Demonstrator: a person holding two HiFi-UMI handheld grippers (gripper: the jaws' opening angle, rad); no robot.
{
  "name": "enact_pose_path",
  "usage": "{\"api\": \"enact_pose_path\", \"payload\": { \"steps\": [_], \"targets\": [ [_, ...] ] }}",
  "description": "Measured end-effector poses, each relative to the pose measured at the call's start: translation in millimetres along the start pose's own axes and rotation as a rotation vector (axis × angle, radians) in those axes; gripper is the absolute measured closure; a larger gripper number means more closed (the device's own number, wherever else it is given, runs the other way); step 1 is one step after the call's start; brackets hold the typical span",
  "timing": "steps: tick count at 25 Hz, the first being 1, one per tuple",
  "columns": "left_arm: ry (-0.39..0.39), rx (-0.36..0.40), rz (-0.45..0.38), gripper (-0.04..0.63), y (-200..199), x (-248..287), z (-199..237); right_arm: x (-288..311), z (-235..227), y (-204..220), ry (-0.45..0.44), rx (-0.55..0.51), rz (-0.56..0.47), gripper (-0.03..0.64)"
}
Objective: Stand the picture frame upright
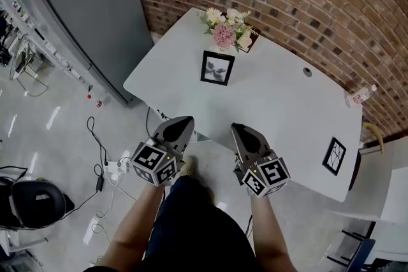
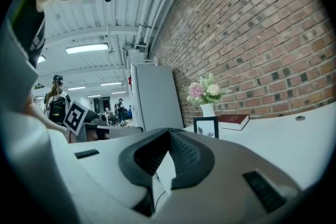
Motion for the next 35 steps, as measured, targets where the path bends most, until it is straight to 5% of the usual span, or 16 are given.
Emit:
{"api": "enact_pose_path", "payload": {
  "steps": [35],
  "targets": [
    [-0.001, 0.016, -0.085, 0.595, -41, -47, -63, -65, 40, -41, -0.036, -0.054, -0.08, 0.614]
  ]
}}
Point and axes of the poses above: the fingertips, and each gripper's own axes: x forward along the fingers, z to its left, y out of its underside, the point moved 9 cm from there along -x, backward along the fingers, and after that the axes turned 9 degrees about y, right-handed, at the moved point
